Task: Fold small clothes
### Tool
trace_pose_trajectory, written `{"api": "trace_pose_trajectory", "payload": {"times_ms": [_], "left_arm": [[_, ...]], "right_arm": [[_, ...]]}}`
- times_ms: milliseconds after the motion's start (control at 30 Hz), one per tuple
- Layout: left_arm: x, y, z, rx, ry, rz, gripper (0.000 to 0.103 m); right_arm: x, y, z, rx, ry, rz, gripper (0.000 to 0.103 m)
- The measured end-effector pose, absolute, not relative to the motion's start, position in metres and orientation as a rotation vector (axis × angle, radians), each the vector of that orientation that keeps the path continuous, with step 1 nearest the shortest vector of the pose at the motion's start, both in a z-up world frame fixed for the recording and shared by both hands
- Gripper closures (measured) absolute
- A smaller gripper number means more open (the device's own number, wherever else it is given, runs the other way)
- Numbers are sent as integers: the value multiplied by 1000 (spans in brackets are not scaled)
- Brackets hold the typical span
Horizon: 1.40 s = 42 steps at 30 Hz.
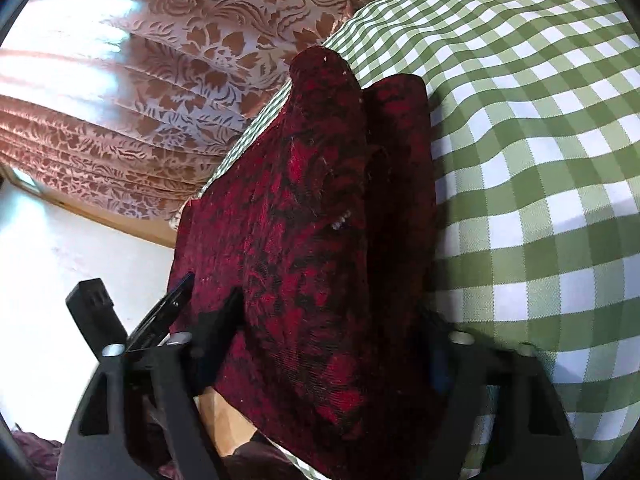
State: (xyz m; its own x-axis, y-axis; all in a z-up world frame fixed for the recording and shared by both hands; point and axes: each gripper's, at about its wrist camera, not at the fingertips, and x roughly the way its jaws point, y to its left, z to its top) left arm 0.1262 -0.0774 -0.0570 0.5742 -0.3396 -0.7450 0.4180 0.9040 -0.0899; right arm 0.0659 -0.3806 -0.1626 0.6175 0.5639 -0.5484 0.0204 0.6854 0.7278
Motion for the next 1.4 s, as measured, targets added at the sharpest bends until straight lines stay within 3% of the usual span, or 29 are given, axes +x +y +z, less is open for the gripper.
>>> {"api": "trace_pose_trajectory", "payload": {"times_ms": [33,133,200,367,533,733,1233,1400], "left_arm": [[127,-78,-57,102,851,-443,59],[127,-78,-59,104,850,-441,58],[127,-78,-59,106,849,-443,58],[128,-77,-61,93,854,-444,58],[129,-76,-61,91,852,-444,58],[131,-74,-61,78,855,-447,58],[157,-37,-73,-176,920,-594,61],[162,-23,-74,-248,932,-602,72]], "right_arm": [[66,-380,-162,768,856,356,43],[66,-378,-162,771,852,374,43],[67,-381,-166,790,863,377,36],[67,-377,-163,767,871,384,34],[65,-372,-155,744,872,395,49],[60,-358,-131,746,861,438,58],[91,-244,-32,536,834,581,63],[112,-199,-22,434,866,560,64]]}}
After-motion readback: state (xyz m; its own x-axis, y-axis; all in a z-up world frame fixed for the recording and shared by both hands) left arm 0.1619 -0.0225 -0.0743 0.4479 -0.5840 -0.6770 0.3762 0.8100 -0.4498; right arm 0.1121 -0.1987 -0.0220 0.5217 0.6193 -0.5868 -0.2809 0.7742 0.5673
